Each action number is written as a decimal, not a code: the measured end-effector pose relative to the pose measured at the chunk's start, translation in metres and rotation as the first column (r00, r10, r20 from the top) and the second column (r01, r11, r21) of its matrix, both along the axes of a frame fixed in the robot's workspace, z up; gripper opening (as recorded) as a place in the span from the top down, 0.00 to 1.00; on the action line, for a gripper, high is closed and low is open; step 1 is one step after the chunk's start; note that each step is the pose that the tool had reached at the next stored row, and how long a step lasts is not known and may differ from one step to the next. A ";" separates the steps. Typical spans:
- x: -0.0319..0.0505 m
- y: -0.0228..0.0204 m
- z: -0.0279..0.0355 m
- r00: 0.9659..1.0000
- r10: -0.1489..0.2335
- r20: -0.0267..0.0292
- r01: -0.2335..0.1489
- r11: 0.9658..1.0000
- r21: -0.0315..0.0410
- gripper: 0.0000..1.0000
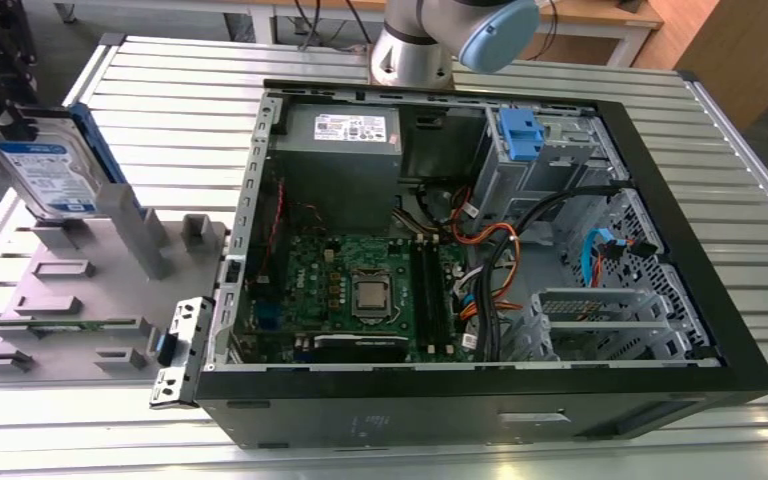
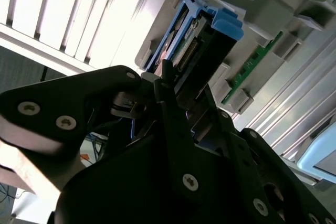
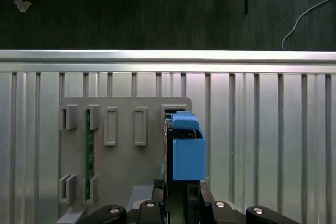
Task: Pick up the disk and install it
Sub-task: 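Pick up the disk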
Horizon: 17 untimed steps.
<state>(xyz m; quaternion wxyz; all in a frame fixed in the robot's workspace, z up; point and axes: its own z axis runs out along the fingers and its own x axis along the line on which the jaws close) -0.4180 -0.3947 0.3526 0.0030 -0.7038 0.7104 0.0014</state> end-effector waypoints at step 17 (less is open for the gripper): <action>0.0000 0.0000 0.0186 1.000 0.000 0.000 0.000 1.000 0.000 0.65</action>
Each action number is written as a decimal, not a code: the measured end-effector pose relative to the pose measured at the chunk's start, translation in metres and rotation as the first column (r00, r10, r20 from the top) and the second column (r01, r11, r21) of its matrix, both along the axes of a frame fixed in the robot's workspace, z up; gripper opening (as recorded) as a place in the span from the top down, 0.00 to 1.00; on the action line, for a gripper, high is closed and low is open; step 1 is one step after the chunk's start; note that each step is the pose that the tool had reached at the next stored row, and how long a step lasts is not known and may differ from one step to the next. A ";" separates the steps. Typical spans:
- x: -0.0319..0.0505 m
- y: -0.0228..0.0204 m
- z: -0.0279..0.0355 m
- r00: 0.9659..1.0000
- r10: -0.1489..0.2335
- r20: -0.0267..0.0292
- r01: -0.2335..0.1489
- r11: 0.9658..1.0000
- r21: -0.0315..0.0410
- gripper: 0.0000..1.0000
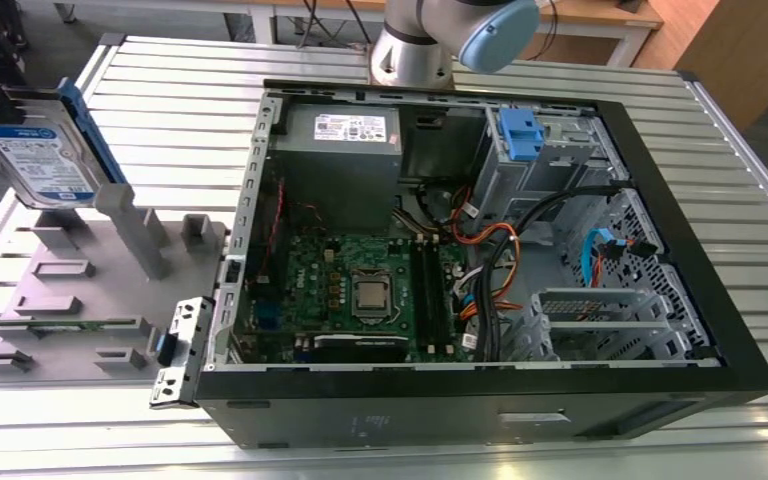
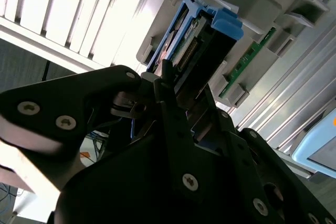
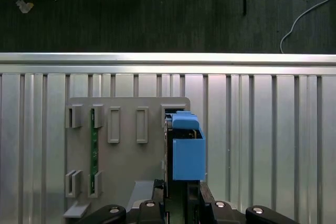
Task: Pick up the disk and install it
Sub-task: 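Pick up the disk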
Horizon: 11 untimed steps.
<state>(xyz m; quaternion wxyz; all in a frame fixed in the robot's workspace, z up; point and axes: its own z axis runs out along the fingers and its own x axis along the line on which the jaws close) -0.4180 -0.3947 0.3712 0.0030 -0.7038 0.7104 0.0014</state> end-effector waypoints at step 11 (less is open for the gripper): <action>0.0000 0.0000 0.0120 1.000 0.000 0.000 0.000 1.000 0.001 0.65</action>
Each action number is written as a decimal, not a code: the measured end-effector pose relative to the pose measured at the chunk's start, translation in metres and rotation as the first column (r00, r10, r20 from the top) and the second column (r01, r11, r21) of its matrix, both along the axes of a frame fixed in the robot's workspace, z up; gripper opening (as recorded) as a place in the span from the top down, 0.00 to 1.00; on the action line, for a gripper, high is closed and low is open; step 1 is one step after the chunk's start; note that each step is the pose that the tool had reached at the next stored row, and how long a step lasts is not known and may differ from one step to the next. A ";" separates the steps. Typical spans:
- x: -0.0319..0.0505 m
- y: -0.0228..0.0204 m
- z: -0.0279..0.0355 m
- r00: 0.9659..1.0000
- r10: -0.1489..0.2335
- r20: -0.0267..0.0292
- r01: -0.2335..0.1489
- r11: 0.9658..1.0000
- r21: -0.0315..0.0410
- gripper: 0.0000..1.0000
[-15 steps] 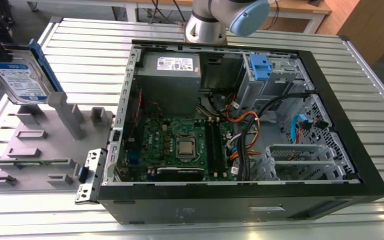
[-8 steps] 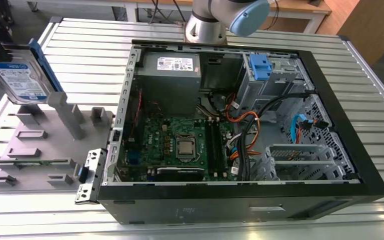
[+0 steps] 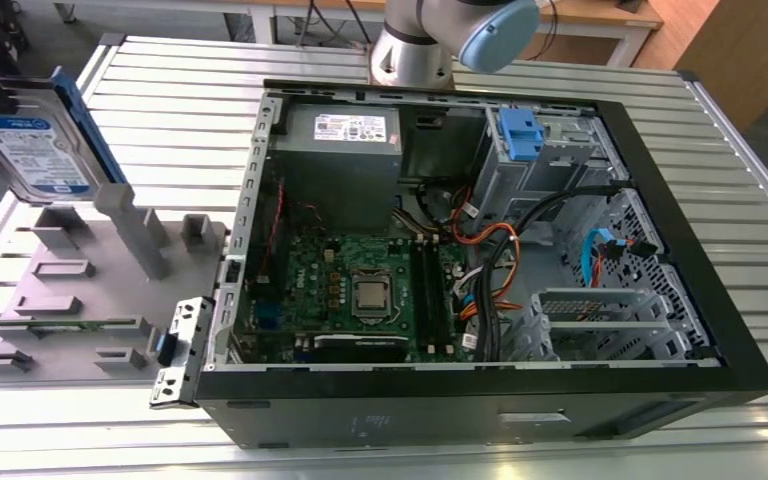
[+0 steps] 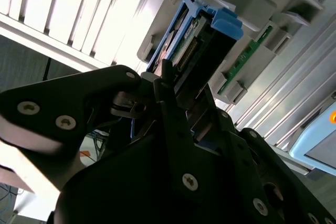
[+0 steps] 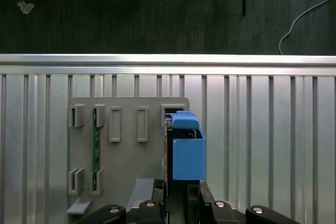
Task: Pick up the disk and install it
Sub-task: 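Pick up the disk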
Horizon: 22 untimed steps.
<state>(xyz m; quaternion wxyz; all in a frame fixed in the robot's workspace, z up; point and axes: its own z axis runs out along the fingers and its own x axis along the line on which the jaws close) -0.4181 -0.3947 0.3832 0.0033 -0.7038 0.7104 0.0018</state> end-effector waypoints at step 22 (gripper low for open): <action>0.0000 0.0000 0.0213 1.000 0.000 0.000 0.000 1.000 0.001 0.65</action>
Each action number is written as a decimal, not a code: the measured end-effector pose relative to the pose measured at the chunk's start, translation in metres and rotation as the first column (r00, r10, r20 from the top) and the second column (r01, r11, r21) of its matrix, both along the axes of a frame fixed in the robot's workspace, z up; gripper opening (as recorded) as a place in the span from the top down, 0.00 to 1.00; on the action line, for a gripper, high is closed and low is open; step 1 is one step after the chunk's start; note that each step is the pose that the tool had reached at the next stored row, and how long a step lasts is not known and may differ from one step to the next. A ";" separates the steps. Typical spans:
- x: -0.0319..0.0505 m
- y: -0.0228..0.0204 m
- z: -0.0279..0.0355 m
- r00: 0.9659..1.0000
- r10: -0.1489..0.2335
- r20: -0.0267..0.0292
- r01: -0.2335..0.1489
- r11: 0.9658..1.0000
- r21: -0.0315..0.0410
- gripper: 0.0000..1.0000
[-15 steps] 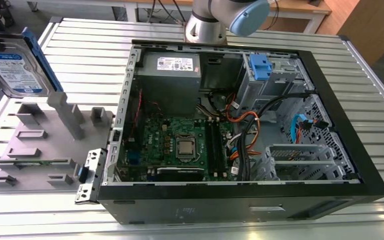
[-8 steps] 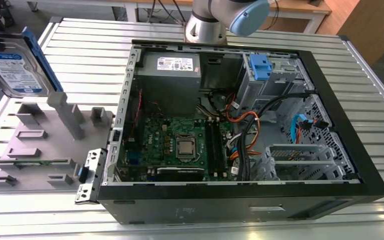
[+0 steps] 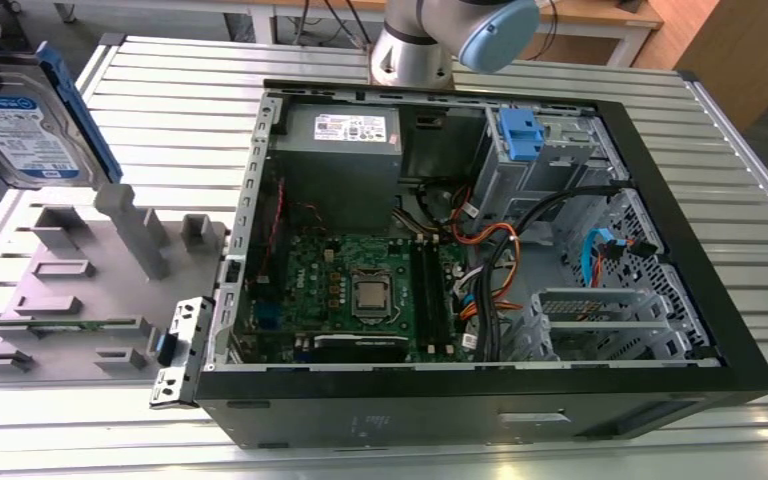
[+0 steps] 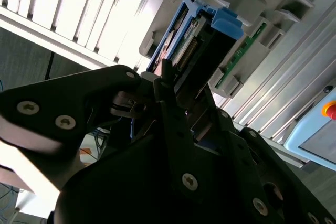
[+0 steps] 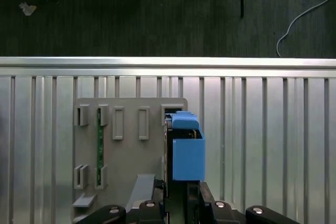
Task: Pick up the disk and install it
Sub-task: 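Pick up the disk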
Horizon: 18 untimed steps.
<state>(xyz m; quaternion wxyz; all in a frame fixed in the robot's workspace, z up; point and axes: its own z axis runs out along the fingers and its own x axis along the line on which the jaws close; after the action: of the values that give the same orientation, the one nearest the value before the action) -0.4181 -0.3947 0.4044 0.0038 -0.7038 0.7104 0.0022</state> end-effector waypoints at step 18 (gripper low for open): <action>0.0000 0.0000 0.0055 1.000 0.000 0.000 0.000 1.000 0.000 0.65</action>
<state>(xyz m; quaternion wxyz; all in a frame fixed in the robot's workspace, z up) -0.4180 -0.3947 0.4100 0.0038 -0.7038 0.7104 0.0021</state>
